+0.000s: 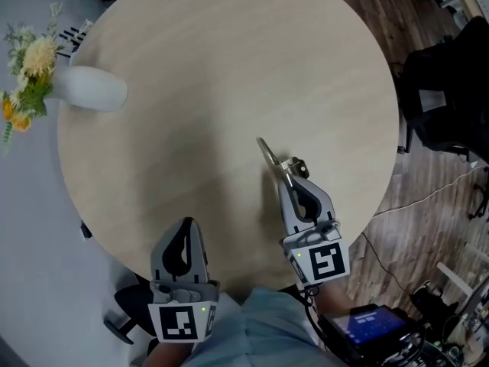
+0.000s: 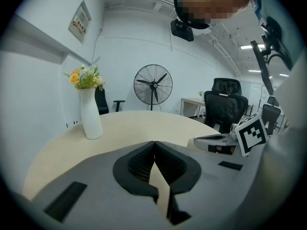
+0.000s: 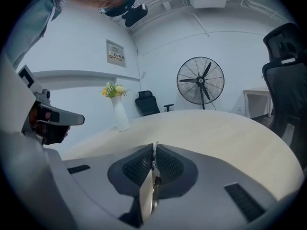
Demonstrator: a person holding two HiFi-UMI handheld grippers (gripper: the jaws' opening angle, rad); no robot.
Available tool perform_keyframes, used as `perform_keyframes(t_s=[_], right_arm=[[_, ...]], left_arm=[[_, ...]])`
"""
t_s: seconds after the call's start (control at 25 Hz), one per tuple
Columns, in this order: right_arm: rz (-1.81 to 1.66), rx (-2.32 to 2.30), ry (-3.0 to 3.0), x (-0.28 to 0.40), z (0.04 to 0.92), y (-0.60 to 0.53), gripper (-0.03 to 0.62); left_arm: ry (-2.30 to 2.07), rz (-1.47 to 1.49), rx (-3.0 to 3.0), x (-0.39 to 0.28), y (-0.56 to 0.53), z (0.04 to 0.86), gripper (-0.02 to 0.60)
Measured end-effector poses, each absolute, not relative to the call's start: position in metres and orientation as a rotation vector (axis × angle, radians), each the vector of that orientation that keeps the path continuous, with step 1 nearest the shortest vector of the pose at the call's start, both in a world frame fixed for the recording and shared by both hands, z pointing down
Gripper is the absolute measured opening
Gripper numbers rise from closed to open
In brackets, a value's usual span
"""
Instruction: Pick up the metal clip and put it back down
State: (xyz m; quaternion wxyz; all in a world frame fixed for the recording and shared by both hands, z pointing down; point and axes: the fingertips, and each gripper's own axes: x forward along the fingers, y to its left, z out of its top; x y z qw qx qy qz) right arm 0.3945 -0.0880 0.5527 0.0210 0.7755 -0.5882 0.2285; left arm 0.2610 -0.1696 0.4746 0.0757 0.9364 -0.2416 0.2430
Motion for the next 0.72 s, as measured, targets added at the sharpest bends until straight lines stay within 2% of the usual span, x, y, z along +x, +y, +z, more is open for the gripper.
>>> perform_keyframes(t_s=[0.48, 0.6, 0.72], right_arm=[[0.750, 2.457, -1.681, 0.413, 0.577, -0.073, 0.057], [0.746, 2.458, -1.635, 0.420, 0.578, -0.067, 0.117], [0.717, 2.472, -1.612, 0.427, 0.571, -0.063, 0.126]], left_arm=[[-0.715, 0.748, 2.798, 0.257, -0.164, 0.484, 0.020], [-0.724, 0.739, 2.804, 0.256, -0.162, 0.479, 0.020], [-0.732, 0.726, 2.812, 0.254, -0.161, 0.473, 0.020]])
